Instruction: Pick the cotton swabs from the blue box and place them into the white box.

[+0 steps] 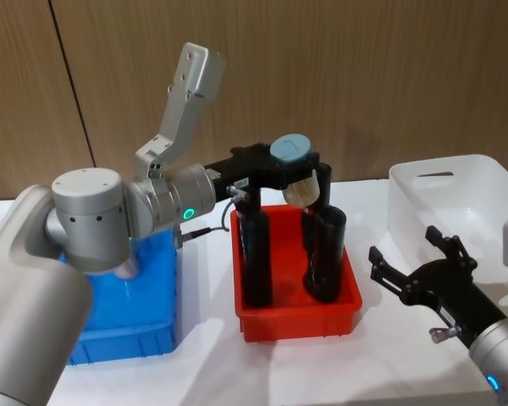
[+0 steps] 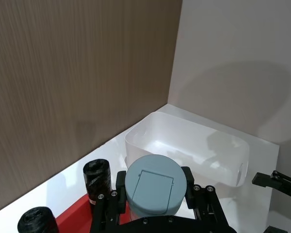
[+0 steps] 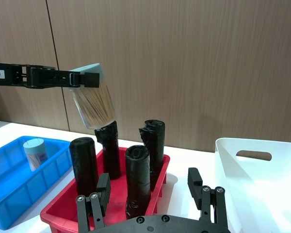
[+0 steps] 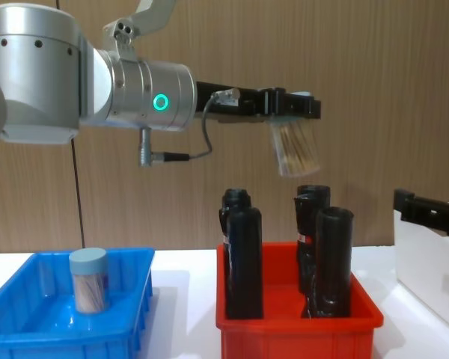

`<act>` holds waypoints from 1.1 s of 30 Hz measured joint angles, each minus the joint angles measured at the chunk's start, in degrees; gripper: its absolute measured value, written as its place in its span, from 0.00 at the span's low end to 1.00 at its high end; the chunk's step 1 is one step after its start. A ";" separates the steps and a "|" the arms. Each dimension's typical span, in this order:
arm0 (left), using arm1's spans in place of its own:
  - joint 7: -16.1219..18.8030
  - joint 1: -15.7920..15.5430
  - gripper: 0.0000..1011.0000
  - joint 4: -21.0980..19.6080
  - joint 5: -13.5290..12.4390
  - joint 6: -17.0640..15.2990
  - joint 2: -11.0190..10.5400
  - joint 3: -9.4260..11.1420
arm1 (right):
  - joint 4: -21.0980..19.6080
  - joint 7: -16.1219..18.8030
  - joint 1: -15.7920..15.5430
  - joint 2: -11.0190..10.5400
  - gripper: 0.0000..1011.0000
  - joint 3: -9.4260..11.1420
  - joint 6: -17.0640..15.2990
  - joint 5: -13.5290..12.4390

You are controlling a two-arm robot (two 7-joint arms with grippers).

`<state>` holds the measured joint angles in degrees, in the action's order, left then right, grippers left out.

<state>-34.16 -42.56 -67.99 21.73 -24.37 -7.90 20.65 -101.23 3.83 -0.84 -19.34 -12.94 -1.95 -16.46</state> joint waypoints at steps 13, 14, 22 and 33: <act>-0.66 -0.85 0.66 1.16 0.22 0.18 0.51 0.16 | 0.20 0.33 0.56 0.07 0.99 0.03 -0.85 0.90; -0.68 -0.87 0.66 1.20 0.22 0.18 0.53 0.16 | 0.23 0.38 0.64 0.07 0.99 0.03 -0.98 1.01; -0.82 -1.06 0.66 1.52 0.28 0.23 0.65 0.22 | 1.31 2.01 2.68 0.31 0.99 0.10 -3.65 3.39; -0.91 -1.18 0.66 1.70 0.33 0.26 0.71 0.25 | 3.83 5.25 6.81 1.22 0.99 0.15 -7.21 6.16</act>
<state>-35.07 -43.74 -66.29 22.06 -24.10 -7.18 20.90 -97.40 9.08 5.97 -18.11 -12.79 -9.16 -10.31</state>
